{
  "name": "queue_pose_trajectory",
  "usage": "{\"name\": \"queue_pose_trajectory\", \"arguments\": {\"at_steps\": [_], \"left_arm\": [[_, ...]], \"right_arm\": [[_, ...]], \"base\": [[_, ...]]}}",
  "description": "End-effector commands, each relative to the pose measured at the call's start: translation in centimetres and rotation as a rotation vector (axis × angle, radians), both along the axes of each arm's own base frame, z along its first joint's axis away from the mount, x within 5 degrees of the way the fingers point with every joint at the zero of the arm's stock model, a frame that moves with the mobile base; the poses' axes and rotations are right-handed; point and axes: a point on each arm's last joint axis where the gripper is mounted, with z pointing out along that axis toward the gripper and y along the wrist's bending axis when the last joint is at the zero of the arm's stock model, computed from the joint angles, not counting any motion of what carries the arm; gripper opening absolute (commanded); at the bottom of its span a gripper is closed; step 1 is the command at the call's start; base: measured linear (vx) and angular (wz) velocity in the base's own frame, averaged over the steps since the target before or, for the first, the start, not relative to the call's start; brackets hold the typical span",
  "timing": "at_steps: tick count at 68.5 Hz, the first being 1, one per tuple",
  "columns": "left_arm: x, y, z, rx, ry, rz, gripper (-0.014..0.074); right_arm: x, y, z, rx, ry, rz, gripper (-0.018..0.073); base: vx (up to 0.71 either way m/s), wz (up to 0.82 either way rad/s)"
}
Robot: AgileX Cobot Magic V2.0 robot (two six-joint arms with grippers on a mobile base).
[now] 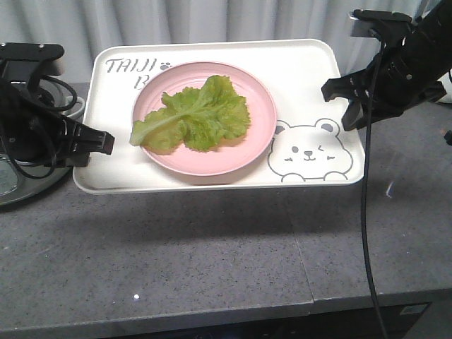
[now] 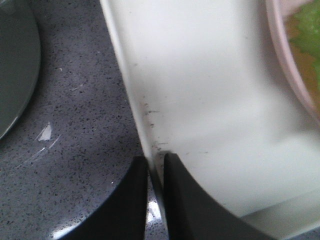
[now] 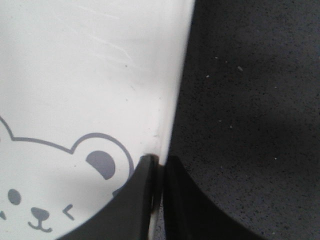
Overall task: Transfer vegetables to tray and serve
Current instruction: 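Hold the tray level with both grippers while the base backs away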
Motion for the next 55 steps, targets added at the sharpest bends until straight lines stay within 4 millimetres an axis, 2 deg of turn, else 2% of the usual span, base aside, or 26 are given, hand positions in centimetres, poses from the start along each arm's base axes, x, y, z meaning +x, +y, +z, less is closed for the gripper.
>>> {"name": "queue_pose_trajectory", "arguments": {"at_steps": [1, 55], "left_arm": [[-0.46, -0.8, 2.48, -0.089, -0.128, -0.032, -0.0006], [-0.46, -0.8, 2.48, -0.089, -0.128, -0.032, -0.0006]], "right_arm": [[-1.64, 0.71, 2.86, 0.06, -0.067, 0.047, -0.0006], [-1.64, 0.71, 2.86, 0.06, -0.067, 0.047, -0.0006]], "base": [[-0.01, -0.15], [0.0, -0.24]]}}
